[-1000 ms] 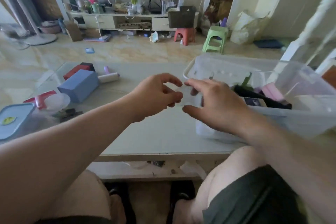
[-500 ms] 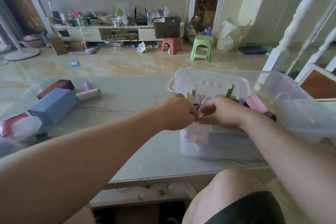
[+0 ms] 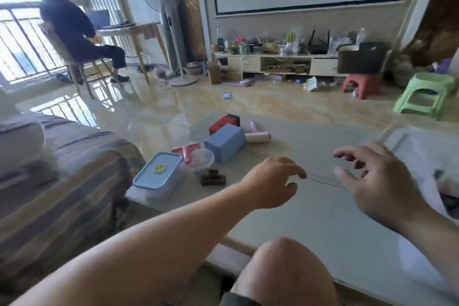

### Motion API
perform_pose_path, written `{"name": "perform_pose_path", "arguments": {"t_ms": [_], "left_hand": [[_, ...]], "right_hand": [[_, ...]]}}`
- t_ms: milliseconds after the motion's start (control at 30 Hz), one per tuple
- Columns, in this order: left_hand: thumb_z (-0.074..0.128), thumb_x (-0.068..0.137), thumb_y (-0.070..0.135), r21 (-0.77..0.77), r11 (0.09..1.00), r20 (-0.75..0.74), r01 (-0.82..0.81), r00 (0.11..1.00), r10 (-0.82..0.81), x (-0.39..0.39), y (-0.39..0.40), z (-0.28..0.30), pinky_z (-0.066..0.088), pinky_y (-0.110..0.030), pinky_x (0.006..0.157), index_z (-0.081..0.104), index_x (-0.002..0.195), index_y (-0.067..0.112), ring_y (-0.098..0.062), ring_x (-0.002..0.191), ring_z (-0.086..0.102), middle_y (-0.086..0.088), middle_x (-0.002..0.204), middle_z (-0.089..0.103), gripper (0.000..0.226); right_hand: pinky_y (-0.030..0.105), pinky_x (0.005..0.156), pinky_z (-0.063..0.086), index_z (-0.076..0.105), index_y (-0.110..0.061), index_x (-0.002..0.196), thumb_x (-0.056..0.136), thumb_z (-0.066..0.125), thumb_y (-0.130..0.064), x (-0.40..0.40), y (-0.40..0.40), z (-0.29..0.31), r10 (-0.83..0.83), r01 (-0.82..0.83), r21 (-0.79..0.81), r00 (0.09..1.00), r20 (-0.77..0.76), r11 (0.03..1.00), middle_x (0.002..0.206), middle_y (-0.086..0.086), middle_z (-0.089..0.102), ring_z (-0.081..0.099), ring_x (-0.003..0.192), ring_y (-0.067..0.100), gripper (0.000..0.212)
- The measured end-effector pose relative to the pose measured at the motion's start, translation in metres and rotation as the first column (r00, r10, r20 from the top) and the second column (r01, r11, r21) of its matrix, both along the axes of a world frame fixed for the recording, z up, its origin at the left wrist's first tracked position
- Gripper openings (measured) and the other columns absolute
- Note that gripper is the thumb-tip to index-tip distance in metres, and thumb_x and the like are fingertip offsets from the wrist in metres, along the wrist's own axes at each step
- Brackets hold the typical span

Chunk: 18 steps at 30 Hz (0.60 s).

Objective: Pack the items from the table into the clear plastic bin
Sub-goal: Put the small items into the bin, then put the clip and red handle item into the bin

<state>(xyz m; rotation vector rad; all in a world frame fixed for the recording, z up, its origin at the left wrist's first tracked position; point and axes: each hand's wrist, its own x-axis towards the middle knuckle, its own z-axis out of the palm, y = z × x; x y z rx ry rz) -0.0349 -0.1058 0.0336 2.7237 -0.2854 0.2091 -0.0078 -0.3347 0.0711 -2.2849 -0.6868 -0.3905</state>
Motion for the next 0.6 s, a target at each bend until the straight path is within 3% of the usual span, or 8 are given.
{"name": "perform_pose_path", "arguments": {"t_ms": [100,267,467,533,600], "left_hand": [[0.062,0.095,0.029,0.051,0.989,-0.009,-0.142,0.99,0.143,-0.012,0.054,-0.018,0.046,-0.04,0.108,0.07,0.12,0.039,-0.014,0.126,0.054,0.013,0.134,0.063,0.029],[0.065,0.093,0.031,0.138,0.915,-0.029,-0.379,0.922,0.386,-0.02,0.136,-0.04,0.052,-0.039,0.101,0.069,0.123,0.042,-0.016,0.125,0.052,0.011,0.135,0.058,0.032],[0.056,0.093,0.042,0.266,0.692,0.018,-0.671,0.721,0.693,0.013,0.239,-0.033,0.042,-0.044,0.098,0.058,0.135,0.043,-0.029,0.124,0.044,-0.004,0.132,0.054,0.042],[0.047,0.096,0.052,0.387,0.635,-0.014,-0.669,0.684,0.729,0.028,0.265,-0.038,0.041,-0.046,0.094,0.05,0.138,0.046,-0.033,0.121,0.047,-0.008,0.129,0.058,0.042],[0.04,0.098,0.054,0.453,0.652,-0.133,-0.608,0.678,0.723,0.041,0.284,-0.05,0.043,-0.045,0.094,0.044,0.135,0.054,-0.035,0.117,0.052,-0.008,0.128,0.062,0.037]], "right_hand": [[0.029,0.082,0.041,0.071,-0.031,0.116,0.09,0.074,-0.023,0.004,0.088,-0.024,0.143,-0.166,-0.117,0.973,-0.181,0.979,0.109,-0.003,0.054,0.056,0.097,0.017,0.027],[0.034,0.1,0.047,0.064,-0.037,0.133,0.086,0.064,-0.033,0.02,0.187,-0.059,0.182,-0.314,-0.286,0.895,-0.406,0.906,0.133,-0.002,0.05,0.053,0.124,0.022,0.046],[0.037,0.097,0.051,0.059,-0.036,0.138,0.089,0.065,-0.031,0.047,0.268,-0.095,0.187,-0.369,-0.319,0.857,-0.48,0.873,0.141,-0.001,0.047,0.051,0.125,0.022,0.049],[0.041,0.098,0.053,0.059,-0.035,0.136,0.087,0.066,-0.031,0.054,0.293,-0.11,0.192,-0.382,-0.329,0.852,-0.486,0.864,0.136,0.001,0.05,0.053,0.121,0.023,0.05],[0.043,0.098,0.054,0.06,-0.034,0.132,0.086,0.067,-0.031,0.059,0.314,-0.126,0.206,-0.41,-0.345,0.843,-0.497,0.845,0.129,0.002,0.053,0.054,0.117,0.025,0.047]]}}
